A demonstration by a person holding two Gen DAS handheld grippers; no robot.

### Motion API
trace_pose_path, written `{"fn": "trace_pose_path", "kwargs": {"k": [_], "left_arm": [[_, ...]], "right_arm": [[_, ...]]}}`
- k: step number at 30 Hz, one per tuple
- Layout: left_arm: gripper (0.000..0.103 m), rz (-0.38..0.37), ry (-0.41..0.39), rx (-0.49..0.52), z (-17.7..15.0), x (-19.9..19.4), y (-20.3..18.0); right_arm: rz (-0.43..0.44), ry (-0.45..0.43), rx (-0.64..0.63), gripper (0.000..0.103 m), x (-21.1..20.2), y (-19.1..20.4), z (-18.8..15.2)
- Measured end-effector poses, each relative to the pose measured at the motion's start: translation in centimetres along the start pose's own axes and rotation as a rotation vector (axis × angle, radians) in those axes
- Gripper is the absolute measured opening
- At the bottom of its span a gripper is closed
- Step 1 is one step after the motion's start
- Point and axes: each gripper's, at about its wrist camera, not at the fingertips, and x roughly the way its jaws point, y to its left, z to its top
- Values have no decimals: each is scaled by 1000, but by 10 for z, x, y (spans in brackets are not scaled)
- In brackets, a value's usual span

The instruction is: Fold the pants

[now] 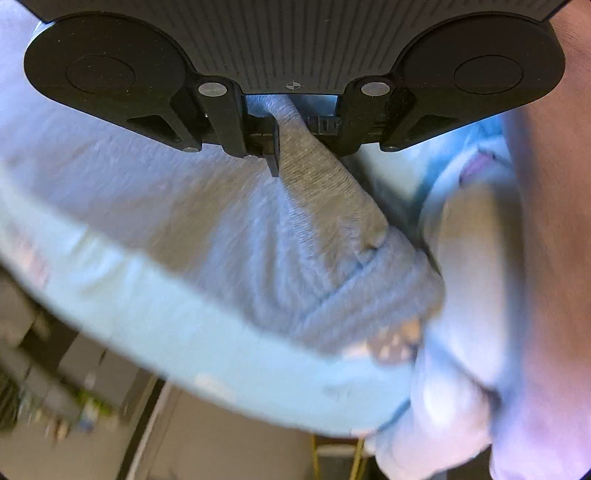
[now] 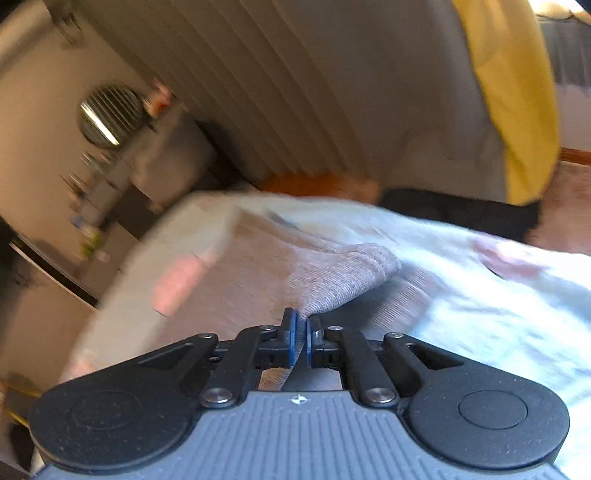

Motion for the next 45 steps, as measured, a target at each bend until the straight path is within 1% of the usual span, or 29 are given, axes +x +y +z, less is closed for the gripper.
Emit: {"fn": "trace_pose_path", "kwargs": {"k": [2,5,7,9,11,14,16,18,19,21,22,23,24,25,26,28,30,32,33,34,35,36,37,38,39,40,42,44,45], "left_arm": [[23,54,-35,40,-7,2,-10],[28,115,-77,129,-7,-8,-29],[30,105,-115,151,-5,-19,-34],[38,105,-133,141,-4,-29,-35],[40,106,-154,115,-3,-39,-32],[41,122,-195,91,-6,-56,-30],[44,134,-228,84,-8,-69,-36],[46,145,-282,84,-10,-85,-43],[47,143,-316,87,-11,-94,-48],[61,118,-372,102,-9,-111,-57],[66,85,-390,119,-8,-117,-64],[73,50,-392,137,-8,-120,-72],[73,12,-389,152,-8,-123,-80],[73,-24,-386,164,-9,-124,-89],[74,-51,-383,180,-12,-123,-97],[74,-80,-363,216,-19,-118,-117],[74,-108,-337,254,-28,-110,-136],[74,-141,-298,279,-40,-97,-153],[74,-161,-277,294,-46,-90,-161],[74,-170,-257,310,-51,-83,-169],[74,-173,-230,336,-57,-75,-179],[73,-171,-211,359,-63,-70,-186],[73,-170,-198,383,-69,-67,-193],[73,-171,-192,403,-72,-63,-199],[73,-172,-191,413,-75,-61,-202],[74,-174,-190,420,-75,-58,-205],[74,-174,-180,419,-72,-51,-213],[74,-200,-161,419,-65,-41,-226],[74,-209,-154,429,-61,-36,-232]], "right_arm": [[-54,32,-17,6,7,-6,-6],[-22,36,34,8,6,-15,-6],[8,39,80,11,6,-19,-1],[14,57,84,12,10,-21,2],[29,66,85,12,12,-21,5],[66,61,126,15,13,-24,6],[51,58,134,24,15,-26,7],[55,57,140,26,19,-27,7],[62,64,151,31,20,-28,8],[64,64,158,32,24,-27,9],[60,65,142,32,25,-25,9],[55,63,119,30,26,-22,10],[49,56,83,22,26,-17,10],[36,34,22,6,22,-9,11],[22,10,-34,6,17,-1,12],[45,-45,-106,6,2,11,15],[55,-95,-138,5,-13,15,16],[16,-137,-158,5,-21,12,14],[-11,-141,-171,5,-20,9,12],[-61,-124,-191,6,-14,4,11],[-117,-76,-189,7,-6,-4,11],[-155,-27,-157,11,0,-13,11],[-189,-24,-104,15,-3,-23,11],[-195,-56,-84,15,-10,-30,11],[-195,-92,-93,15,-19,-31,10],[-195,-111,-116,21,-25,-29,10],[-168,-141,-176,21,-36,-15,7],[-102,-143,-276,21,-40,14,-1],[-62,-136,-335,24,-40,32,-8]]}}
